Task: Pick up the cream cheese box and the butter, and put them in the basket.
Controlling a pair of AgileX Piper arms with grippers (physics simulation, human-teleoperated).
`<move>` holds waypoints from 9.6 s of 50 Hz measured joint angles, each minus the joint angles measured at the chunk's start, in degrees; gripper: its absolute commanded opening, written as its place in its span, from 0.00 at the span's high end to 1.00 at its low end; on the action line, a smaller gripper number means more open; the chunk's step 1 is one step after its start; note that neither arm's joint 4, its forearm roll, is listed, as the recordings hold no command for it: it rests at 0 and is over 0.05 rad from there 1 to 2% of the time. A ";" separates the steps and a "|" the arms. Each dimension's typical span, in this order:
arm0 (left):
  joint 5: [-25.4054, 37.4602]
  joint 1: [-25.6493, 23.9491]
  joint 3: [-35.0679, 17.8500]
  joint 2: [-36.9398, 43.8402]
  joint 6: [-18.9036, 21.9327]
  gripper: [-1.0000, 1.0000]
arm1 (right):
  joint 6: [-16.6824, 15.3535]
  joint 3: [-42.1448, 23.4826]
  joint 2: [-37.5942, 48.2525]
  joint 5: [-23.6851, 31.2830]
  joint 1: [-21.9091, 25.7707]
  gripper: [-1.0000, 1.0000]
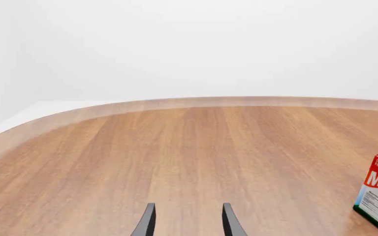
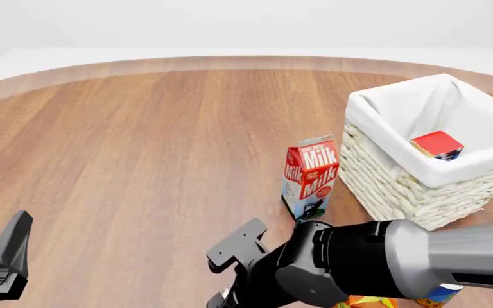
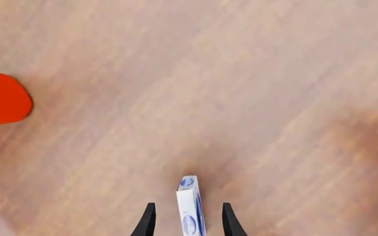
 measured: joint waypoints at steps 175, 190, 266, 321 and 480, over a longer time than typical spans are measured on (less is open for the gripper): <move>0.00 0.00 0.00 0.00 0.00 0.00 | -27.78 -38.39 -25.12 28.48 -23.71 1.00; 0.00 0.00 0.00 0.00 0.00 0.00 | -28.34 -39.42 -28.89 29.62 -30.33 1.00; 0.00 0.00 0.00 0.00 0.00 0.00 | -27.10 -37.03 -34.57 31.25 -52.88 1.00; 0.00 0.00 0.00 0.00 0.00 0.00 | -25.96 -28.94 -28.60 22.10 -57.22 1.00; 0.00 0.00 0.00 0.00 0.00 0.00 | -27.19 -14.48 -17.06 5.25 -60.78 1.00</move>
